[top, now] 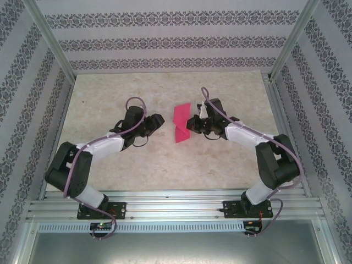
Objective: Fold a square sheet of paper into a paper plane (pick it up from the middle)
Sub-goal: Turn over the paper at the center of the table.
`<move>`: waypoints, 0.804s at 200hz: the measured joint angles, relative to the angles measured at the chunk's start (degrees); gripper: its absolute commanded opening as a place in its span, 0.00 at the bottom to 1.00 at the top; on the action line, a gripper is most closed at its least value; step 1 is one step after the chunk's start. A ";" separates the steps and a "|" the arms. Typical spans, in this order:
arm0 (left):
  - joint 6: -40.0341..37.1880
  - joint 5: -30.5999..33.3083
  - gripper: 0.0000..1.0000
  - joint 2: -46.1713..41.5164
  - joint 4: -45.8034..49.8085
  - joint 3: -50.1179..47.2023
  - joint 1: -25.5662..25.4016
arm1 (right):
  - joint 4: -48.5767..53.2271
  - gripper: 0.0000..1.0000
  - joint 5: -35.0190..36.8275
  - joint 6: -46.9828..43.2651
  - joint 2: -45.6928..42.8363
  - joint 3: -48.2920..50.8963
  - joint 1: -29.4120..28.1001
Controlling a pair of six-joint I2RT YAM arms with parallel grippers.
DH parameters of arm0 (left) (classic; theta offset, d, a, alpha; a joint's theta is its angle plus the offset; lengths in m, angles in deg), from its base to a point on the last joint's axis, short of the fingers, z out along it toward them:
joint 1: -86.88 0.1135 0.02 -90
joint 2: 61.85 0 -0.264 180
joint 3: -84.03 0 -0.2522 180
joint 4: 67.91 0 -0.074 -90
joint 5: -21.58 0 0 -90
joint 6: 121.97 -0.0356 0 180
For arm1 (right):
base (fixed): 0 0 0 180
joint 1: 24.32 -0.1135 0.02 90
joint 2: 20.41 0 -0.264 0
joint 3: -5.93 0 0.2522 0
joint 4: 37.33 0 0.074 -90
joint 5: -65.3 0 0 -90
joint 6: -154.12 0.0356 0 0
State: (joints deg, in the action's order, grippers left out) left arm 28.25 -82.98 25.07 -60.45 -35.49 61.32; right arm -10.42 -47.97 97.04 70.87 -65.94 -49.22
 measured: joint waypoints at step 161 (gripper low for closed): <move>-3.02 8.48 0.59 -10.80 17.57 -3.21 13.05 | 47.76 0.35 54.05 -28.61 22.60 -26.67 -27.52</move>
State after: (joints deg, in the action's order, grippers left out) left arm 25.24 -74.50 14.27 -42.88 -38.70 74.37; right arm 37.34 6.08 68.43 93.47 -92.60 -76.74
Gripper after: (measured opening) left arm 0.587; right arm 0.199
